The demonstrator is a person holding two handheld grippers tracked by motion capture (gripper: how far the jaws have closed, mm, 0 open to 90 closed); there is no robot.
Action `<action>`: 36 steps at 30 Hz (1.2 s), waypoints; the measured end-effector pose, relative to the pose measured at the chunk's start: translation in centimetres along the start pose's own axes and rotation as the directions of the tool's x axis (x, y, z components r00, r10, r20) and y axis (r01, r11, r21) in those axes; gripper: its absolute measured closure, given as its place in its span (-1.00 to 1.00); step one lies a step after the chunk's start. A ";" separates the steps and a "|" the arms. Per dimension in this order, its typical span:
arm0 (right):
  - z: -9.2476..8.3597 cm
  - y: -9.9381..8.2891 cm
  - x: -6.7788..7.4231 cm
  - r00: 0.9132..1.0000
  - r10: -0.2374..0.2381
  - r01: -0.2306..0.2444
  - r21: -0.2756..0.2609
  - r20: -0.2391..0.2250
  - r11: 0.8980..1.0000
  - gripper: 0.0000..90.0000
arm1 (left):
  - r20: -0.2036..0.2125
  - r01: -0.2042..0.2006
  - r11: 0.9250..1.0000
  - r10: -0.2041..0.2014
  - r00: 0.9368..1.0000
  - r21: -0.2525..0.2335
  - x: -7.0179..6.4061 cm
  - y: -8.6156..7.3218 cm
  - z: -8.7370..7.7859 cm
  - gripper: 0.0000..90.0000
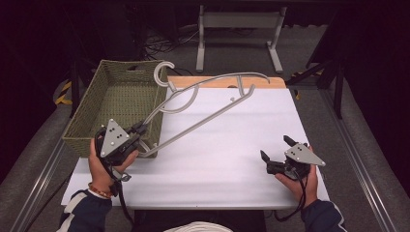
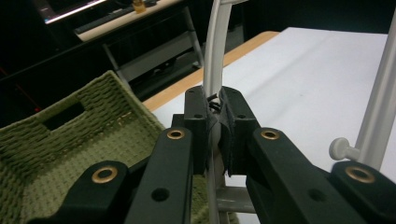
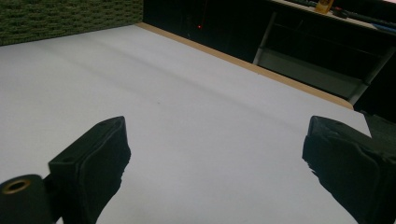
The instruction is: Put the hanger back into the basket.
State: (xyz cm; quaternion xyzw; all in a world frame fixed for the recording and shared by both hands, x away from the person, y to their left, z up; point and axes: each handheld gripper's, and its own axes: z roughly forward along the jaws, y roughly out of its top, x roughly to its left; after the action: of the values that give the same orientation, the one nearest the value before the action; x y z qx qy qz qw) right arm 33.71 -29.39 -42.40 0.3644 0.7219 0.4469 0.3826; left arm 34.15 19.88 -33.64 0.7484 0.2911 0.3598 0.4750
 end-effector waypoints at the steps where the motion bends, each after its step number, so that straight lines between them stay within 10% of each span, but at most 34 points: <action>1: 0.0 0.0 0.1 1.000 -0.002 0.002 0.004 0.001 1.000 -0.84 | 0.000 0.013 1.000 -0.013 1.000 -0.001 0.2 0.0 0.0 0.84; 36: 0.5 0.0 1.0 0.998 -0.065 0.064 0.059 0.017 0.996 -0.83 | -0.190 0.134 0.986 -0.113 0.975 0.099 9.8 -2.8 0.8 0.84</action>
State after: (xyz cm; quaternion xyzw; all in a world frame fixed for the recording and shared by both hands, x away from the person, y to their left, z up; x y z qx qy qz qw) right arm 33.70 -28.33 -42.77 0.3563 0.7422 0.4097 0.3929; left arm 40.16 28.11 -33.85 0.7177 0.3994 0.3802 0.4251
